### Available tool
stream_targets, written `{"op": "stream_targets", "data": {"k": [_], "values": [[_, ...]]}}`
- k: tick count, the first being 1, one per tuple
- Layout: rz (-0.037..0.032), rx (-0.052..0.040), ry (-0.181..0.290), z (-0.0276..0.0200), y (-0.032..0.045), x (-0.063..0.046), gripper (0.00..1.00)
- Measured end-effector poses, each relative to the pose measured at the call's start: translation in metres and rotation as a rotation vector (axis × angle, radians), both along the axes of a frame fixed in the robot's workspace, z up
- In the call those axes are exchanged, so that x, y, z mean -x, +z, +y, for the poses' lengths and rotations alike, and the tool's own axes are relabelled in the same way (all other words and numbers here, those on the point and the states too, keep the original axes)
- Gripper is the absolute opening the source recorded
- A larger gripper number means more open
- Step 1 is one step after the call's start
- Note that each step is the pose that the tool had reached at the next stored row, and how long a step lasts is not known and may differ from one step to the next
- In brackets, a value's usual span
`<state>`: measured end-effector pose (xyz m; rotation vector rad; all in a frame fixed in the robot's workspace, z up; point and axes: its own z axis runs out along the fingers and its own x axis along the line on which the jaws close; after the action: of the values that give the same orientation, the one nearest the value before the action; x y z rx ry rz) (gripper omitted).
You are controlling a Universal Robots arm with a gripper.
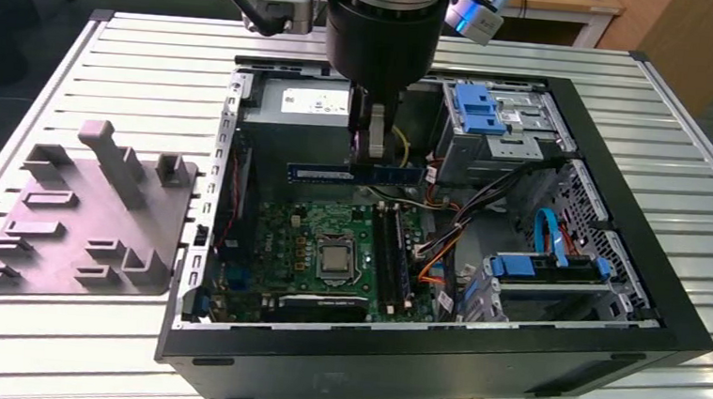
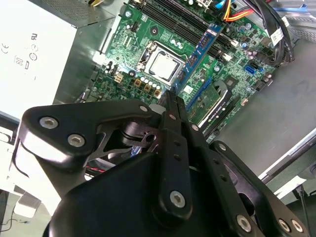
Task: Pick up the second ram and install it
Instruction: 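Insert the second ram into the second slot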
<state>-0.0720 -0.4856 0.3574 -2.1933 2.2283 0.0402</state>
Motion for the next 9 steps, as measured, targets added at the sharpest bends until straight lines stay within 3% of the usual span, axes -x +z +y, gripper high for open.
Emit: {"op": "stream_targets", "data": {"k": [9], "values": [[0.0001,-0.0001,0.000,0.0000,0.0000,0.0000,0.11]]}}
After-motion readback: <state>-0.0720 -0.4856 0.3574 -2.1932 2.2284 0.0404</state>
